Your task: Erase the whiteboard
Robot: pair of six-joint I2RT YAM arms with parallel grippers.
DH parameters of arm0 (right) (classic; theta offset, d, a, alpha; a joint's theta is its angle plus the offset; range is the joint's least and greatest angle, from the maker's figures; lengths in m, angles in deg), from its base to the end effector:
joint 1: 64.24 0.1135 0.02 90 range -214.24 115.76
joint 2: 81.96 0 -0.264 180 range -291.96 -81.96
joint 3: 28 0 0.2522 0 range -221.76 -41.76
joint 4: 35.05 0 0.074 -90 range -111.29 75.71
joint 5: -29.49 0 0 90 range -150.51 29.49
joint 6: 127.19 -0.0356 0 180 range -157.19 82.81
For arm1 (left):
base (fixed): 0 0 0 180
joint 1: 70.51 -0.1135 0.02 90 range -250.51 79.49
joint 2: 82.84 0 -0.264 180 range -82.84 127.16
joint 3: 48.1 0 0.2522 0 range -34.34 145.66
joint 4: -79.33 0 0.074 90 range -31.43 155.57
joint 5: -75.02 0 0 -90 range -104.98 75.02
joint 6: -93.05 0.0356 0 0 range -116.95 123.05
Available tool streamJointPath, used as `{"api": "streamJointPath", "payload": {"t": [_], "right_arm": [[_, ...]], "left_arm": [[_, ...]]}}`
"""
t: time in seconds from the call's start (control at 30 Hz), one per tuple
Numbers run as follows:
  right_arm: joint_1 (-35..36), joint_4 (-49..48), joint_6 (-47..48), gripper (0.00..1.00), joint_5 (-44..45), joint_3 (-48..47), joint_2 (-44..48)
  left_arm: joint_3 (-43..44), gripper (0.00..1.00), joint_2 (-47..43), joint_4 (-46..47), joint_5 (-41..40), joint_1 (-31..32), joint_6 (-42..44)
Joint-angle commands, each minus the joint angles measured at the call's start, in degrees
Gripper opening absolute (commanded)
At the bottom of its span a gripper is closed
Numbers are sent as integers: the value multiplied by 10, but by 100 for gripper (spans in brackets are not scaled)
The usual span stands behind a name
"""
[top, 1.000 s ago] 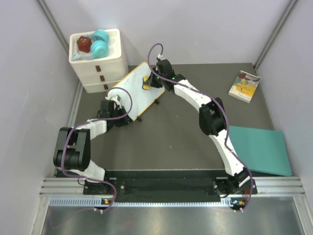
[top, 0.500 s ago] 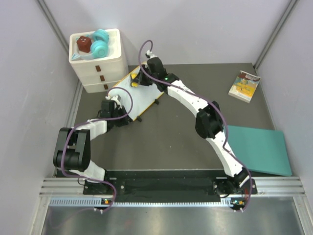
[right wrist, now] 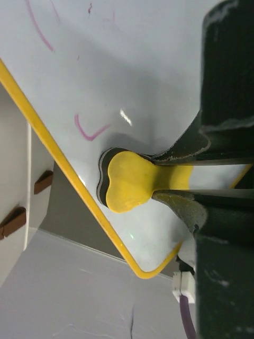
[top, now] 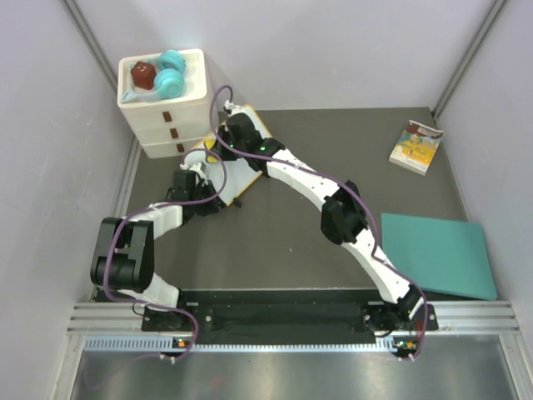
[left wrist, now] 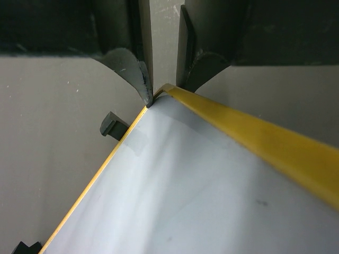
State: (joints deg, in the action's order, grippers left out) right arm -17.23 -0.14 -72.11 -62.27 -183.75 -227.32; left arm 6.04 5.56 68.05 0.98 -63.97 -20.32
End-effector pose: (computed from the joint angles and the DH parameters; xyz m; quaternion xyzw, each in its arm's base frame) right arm 0.3981 0.4286 0.2636 -0.0968 0.8355 0.3643 0.3999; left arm 0.2938 -0.0435 0.1582 -0.0822 0.9145 -0.2208 0.3288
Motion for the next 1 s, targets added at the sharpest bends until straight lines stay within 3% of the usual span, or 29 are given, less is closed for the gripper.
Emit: {"api": "streamJointPath", "payload": {"t": [0.0,0.23,0.67,0.97], "right_arm": [[-4,3,13,0,51,-33,-23],[-10,-23,2,0,95,-32,-24],[-100,-22,-88,0,58,-24,-33],[-92,-42,-80,0,31,-11,-25]], "left_arm": [[-11,6,-9,-40,-37,5,38],[-14,6,-15,-38,-43,8,39],[-14,6,-18,-38,-48,14,40],[-15,6,-18,-39,-50,16,40]]}}
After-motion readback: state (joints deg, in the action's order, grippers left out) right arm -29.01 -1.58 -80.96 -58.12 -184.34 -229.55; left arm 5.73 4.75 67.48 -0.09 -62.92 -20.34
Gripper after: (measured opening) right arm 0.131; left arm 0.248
